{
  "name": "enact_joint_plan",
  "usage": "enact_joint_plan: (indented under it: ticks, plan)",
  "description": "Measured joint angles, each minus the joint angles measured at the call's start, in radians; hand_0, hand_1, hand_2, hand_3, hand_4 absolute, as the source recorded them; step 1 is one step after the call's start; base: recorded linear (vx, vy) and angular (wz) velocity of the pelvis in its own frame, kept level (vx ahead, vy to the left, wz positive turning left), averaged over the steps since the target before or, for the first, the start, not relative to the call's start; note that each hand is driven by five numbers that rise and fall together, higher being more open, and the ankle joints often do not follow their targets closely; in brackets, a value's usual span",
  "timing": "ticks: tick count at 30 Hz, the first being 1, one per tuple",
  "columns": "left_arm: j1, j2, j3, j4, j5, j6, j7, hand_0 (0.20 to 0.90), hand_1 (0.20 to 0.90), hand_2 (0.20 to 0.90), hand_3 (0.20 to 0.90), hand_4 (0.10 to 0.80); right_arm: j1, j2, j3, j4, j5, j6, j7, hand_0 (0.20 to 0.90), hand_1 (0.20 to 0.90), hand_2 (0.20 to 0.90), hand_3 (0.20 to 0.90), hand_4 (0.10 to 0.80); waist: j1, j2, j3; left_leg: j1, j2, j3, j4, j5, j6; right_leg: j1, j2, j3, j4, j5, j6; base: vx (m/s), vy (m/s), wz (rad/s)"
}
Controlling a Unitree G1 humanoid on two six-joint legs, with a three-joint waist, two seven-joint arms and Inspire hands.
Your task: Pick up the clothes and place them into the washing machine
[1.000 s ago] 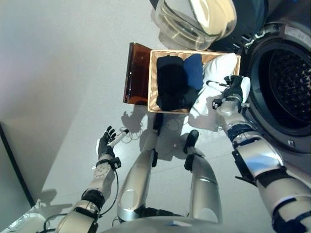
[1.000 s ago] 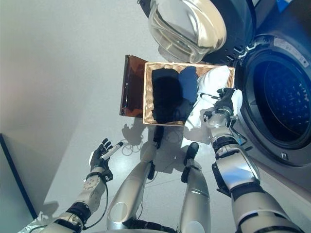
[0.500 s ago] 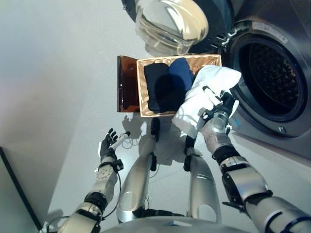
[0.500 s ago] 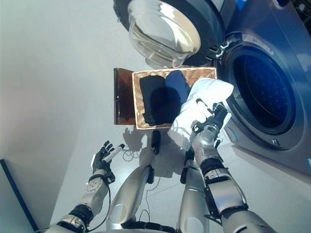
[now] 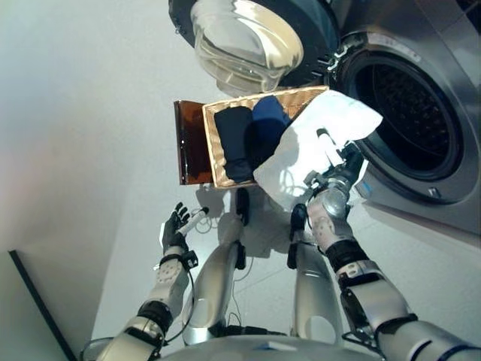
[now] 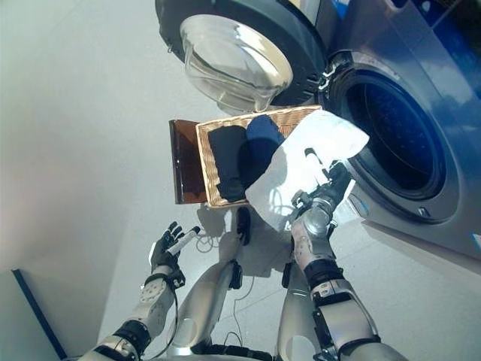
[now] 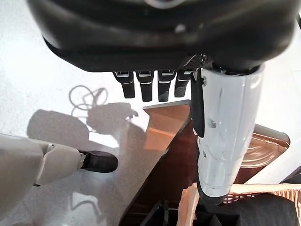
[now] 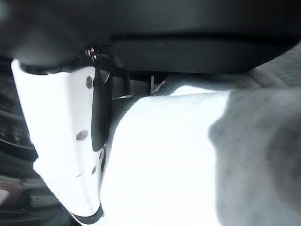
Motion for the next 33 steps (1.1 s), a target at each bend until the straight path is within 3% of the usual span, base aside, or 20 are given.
enact_joint_plan:
  ticks: [12,21,27,33]
  plan:
    - [0.038,-0.007,0.001,0.01,0.001,0.0,0.0,0.9,0.9,0.9,0.9,0.8,-0.046,-0.063,-0.181,0.003,0.028,-0.053,-0.069,0.2,0.2,0.2,0.2,0.3,0.002,0.024,-0.017,0.0,-0.002,0.004,0.0,-0.006,0.008,0.001,0.0,0.003,-0.005,0.001,0.002,0.0,0.0,0.0]
    - [0.046,-0.008,0.001,0.013,-0.001,-0.001,-0.01,0.9,0.9,0.9,0.9,0.8,-0.094,-0.102,-0.223,0.086,0.157,-0.091,-0.063,0.2,0.2,0.2,0.2,0.3,0.0,0.041,-0.028,0.0,-0.002,0.007,0.0,-0.01,0.013,-0.003,0.0,0.009,-0.004,0.001,0.002,0.0,0.0,0.0]
    - [0.065,-0.008,-0.004,0.009,-0.004,-0.001,-0.023,0.9,0.9,0.9,0.9,0.8,-0.16,-0.113,-0.257,0.174,0.286,-0.093,-0.039,0.2,0.2,0.2,0.2,0.3,0.006,0.066,-0.046,-0.002,-0.004,0.009,-0.001,-0.012,0.016,-0.008,-0.001,0.015,-0.002,0.001,0.002,0.001,-0.002,-0.01]
    - [0.08,-0.009,-0.016,0.007,-0.011,-0.001,-0.05,0.9,0.9,0.9,0.9,0.8,-0.29,-0.203,-0.28,0.288,0.365,-0.098,-0.018,0.2,0.2,0.2,0.2,0.3,0.027,0.105,-0.066,-0.021,-0.007,0.011,0.0,-0.011,0.016,-0.032,-0.003,0.02,0.002,0.0,0.004,0.005,0.003,-0.01]
